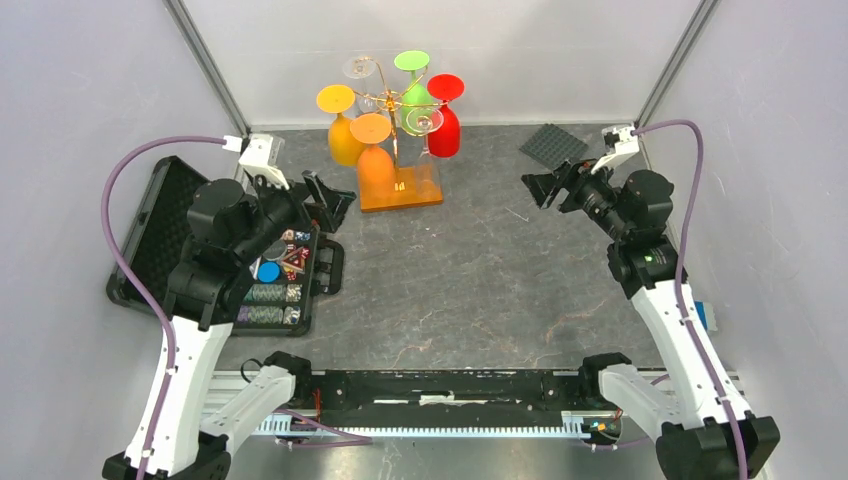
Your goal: Take the wine glass off the wine glass rack
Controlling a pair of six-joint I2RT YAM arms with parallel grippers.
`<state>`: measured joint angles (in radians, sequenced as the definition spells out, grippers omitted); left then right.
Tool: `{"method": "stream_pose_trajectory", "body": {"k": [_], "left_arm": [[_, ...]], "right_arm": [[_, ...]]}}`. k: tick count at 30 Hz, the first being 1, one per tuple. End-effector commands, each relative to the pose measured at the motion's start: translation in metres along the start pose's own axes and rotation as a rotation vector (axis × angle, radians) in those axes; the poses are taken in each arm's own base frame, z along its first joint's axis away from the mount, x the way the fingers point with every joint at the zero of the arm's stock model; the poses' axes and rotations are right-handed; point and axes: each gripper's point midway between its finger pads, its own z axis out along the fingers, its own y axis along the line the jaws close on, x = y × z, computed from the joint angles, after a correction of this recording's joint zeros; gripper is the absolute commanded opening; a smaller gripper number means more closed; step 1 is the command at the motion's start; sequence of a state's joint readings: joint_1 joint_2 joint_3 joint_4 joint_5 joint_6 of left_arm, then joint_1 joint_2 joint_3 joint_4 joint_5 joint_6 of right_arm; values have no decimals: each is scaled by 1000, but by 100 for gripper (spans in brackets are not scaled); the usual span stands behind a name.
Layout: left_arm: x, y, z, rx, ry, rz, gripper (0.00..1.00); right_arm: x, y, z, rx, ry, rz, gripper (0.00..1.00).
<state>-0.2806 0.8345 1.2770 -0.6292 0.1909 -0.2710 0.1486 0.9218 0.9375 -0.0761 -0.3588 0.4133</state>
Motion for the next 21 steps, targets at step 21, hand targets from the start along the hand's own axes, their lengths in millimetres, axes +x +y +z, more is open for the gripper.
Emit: {"method": "stream_pose_trajectory", "body": {"k": [21], "left_arm": [[13,-29,-11,164,-43,-125,100]], "right_arm": [[-21,128,67,-324,-84,648,81]]}}
